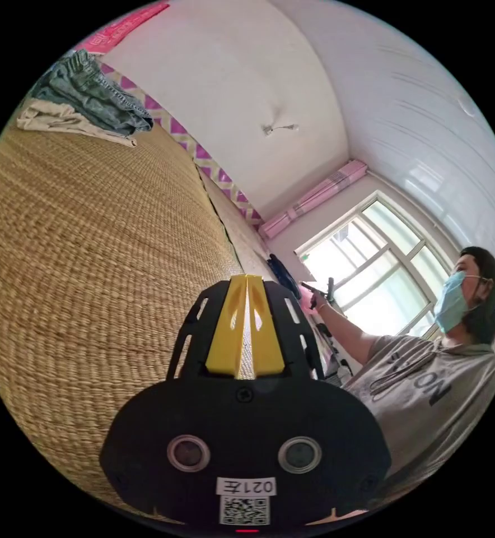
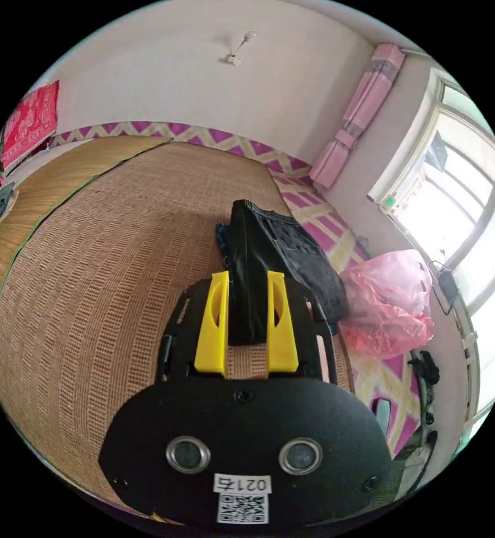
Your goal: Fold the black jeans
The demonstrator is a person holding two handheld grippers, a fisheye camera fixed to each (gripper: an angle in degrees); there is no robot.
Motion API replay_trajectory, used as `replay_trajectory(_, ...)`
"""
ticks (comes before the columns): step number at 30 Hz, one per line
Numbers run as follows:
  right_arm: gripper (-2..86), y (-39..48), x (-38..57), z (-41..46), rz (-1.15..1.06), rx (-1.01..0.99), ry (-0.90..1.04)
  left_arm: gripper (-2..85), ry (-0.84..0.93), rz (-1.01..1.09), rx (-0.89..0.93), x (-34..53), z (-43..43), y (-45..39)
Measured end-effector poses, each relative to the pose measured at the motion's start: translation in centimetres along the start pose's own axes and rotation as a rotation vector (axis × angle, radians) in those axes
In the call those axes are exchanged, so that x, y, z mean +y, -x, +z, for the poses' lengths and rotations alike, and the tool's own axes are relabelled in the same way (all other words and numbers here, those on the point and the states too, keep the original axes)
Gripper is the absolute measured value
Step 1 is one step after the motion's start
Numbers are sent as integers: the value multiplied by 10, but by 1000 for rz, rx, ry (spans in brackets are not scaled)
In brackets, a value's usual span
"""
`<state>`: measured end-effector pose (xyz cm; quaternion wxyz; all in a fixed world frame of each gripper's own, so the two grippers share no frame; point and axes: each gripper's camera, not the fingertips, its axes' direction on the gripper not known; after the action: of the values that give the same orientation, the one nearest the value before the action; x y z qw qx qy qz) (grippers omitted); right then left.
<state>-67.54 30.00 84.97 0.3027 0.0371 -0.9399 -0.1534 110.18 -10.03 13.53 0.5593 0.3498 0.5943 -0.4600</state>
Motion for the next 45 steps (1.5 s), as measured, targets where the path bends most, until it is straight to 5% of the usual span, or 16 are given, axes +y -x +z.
replay_trajectory(8, 151, 37, -65, 60, -114, 30, 168, -9, 2, -73, 204, -7, -12, 37)
replay_trajectory(13, 72, 58, -78, 95, -127, 130, 323, -9, -25, -149, 330, -12, -18, 63)
replay_trajectory(21, 47, -33, -74, 41, 347, -190, 215, -9, -23, -150, 348, -24, -20, 74)
replay_trajectory(33, 29, -104, -31, -44, 519, -359, 148, -9, -66, -180, 392, -39, -20, 94)
replay_trajectory(40, 13, -52, -81, -141, 251, -386, 51, -9, -81, -190, 409, -47, -15, 102)
replay_trajectory(45, 2, 53, -117, -257, -36, -580, -127, -9, -84, -198, 416, -52, -10, 106)
